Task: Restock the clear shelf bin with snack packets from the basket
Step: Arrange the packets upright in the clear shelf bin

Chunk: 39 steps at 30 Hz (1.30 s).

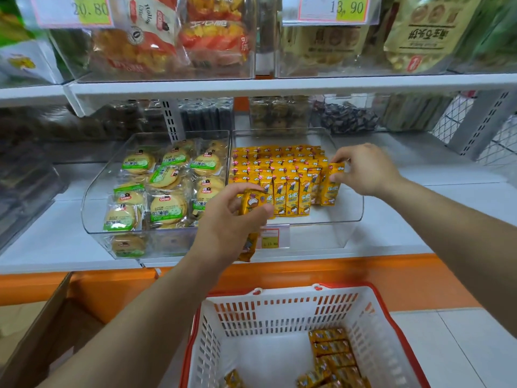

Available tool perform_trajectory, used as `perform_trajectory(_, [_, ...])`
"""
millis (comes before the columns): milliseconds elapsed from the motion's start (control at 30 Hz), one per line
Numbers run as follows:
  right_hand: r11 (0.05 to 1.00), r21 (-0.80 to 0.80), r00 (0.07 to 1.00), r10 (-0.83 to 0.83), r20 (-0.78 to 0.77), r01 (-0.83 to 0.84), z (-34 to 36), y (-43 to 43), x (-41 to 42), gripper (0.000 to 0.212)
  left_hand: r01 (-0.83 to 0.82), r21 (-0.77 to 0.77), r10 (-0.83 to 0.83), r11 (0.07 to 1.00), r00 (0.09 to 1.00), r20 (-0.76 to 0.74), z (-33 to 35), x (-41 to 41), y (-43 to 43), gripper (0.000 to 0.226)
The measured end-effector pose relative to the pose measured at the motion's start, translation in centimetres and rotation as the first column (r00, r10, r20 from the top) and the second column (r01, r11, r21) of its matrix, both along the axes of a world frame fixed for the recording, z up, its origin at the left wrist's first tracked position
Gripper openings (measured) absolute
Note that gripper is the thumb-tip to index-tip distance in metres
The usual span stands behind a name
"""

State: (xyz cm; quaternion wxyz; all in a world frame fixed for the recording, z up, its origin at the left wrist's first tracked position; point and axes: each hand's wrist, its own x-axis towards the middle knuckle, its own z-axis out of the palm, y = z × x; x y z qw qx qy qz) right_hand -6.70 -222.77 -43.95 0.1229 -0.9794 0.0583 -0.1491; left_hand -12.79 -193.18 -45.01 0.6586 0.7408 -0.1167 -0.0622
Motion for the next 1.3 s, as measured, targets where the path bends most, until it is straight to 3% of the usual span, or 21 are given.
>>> perform_trajectory(100, [0.996, 0.087, 0.994, 0.016, -0.108, -0.006, 0.3, -0.1, 1.7, 0.028, -0.009, -0.009, 0.009, 1.0, 1.0, -0.007, -0.2, 0.4, 0.0, 0.021])
perform_trajectory(433, [0.992, -0.129, 0.966, -0.043, -0.255, 0.01, 0.4, 1.0, 3.3, 0.033, 0.023, -0.005, -0.023, 1.0, 0.998, -0.055, -0.7, 0.8, -0.8, 0.025])
perform_trajectory(533, [0.987, -0.152, 0.978, -0.074, -0.193, 0.045, 0.8, 1.1, 2.2, 0.036, 0.018, -0.004, -0.018, 1.0, 0.998, -0.057, -0.5, 0.7, -1.0, 0.038])
perform_trajectory(633, [0.986, -0.156, 0.998, -0.055, -0.006, 0.054, 1.5, 1.7, -1.1, 0.034, -0.005, 0.011, 0.005, 1.0, 0.998, -0.066, -0.3, 0.6, -0.9, 0.052])
perform_trajectory(700, [0.999, 0.012, 0.994, 0.031, 0.107, -0.033, 1.7, 2.9, -4.3, 0.025, -0.011, 0.009, 0.012, 1.0, 0.996, -0.084, -0.1, 0.4, -0.8, 0.058])
perform_trajectory(767, [0.909, 0.385, 0.987, 0.131, 0.098, -0.159, 1.5, 5.1, -7.7, 0.021, -0.015, -0.017, 0.013, 1.0, 0.993, -0.118, 0.2, 0.0, -1.0, 0.066])
perform_trajectory(833, [0.655, 0.726, 0.956, 0.292, 0.01, -0.208, 1.3, 7.6, -10.6, 0.032, -0.025, -0.047, 0.018, 0.999, 0.989, -0.144, 0.5, -0.5, -1.2, 0.068])
perform_trajectory(867, [0.562, 0.807, 0.93, 0.365, -0.043, -0.183, 1.2, 8.7, -11.5, 0.041, -0.031, -0.073, 0.019, 0.997, 0.988, -0.154, 0.6, -0.7, -1.3, 0.064])
perform_trajectory(967, [0.458, 0.875, 0.886, 0.457, -0.08, -0.157, 0.4, 10.6, -13.1, 0.043, -0.074, -0.116, 0.05, 0.99, 0.979, -0.199, 0.9, -1.5, -1.6, 0.063])
perform_trajectory(1067, [0.398, 0.9, 0.934, 0.357, 0.025, -0.176, 0.6, 10.4, -13.4, 0.035, -0.109, -0.177, 0.063, 0.978, 0.967, -0.245, 1.2, -2.1, -1.5, 0.06])
perform_trajectory(1167, [0.231, 0.962, 0.969, 0.228, 0.092, -0.146, 1.3, 9.0, -13.1, 0.034, -0.047, -0.227, -0.011, 0.973, 0.968, -0.251, 1.1, -2.9, -1.6, 0.034])
perform_trajectory(1300, [0.247, 0.962, 0.974, 0.216, 0.063, -0.117, 1.3, 7.8, -12.7, 0.025, 0.053, -0.163, -0.089, 0.985, 0.97, -0.225, -0.1, -4.2, -2.8, 0.014])
